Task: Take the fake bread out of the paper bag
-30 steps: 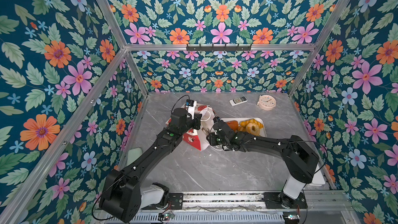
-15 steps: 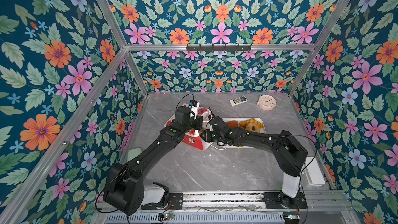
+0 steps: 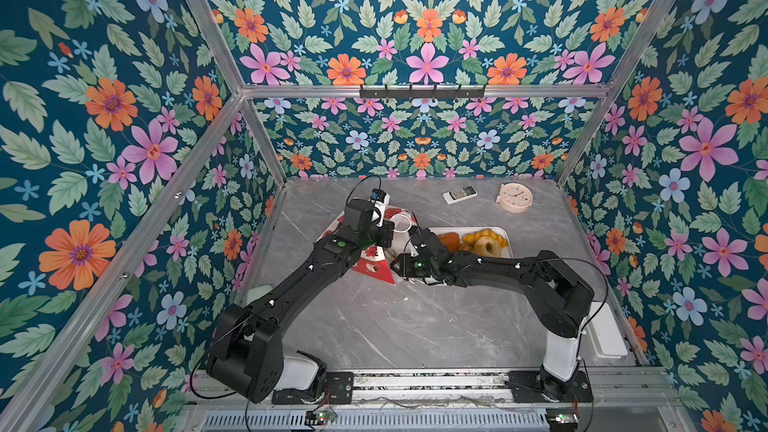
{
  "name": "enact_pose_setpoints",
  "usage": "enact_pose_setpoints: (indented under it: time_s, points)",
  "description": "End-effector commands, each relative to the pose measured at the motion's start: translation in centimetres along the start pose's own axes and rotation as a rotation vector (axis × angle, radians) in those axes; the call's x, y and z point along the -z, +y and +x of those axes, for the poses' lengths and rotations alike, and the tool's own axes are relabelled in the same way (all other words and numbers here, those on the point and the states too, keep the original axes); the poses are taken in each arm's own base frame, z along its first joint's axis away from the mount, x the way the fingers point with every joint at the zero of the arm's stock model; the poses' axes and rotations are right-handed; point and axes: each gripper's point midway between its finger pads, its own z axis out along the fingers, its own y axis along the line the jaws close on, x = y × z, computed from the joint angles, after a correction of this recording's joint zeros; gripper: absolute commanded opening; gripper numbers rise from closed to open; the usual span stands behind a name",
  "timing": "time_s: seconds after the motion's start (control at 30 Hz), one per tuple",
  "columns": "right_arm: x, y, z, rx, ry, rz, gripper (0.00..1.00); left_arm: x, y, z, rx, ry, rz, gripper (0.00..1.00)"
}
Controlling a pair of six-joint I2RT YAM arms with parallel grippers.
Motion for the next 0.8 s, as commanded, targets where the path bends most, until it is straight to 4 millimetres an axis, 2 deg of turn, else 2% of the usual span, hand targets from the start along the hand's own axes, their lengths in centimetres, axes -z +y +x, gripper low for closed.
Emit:
enact_pose_setpoints:
  time_s: [0.0, 0.17, 0.37, 0.77]
  points:
    - [-0.6, 1.2, -1.1, -0.004, -0.036, -0.054, 0.40, -0.6, 0.7, 0.3, -0.048, 0.014, -0.033, 0.00]
    - [-1.4, 1.1, -1.7, -0.007, -0.056, -0.047, 0.42, -1.1, -0.2, 0.3, -0.051, 0.008, 0.026, 0.00]
    - [-1.2, 0.6, -2.5, -0.027, -0.082, -0.030, 0.43, -0.1, -0.9, 0.4, -0.065, -0.014, 0.063, 0.00]
    - [1.4, 0.4, -1.4, 0.009, -0.013, 0.029, 0.45, 2.7, -1.9, 1.4, -0.140, -0.052, 0.118, 0.00]
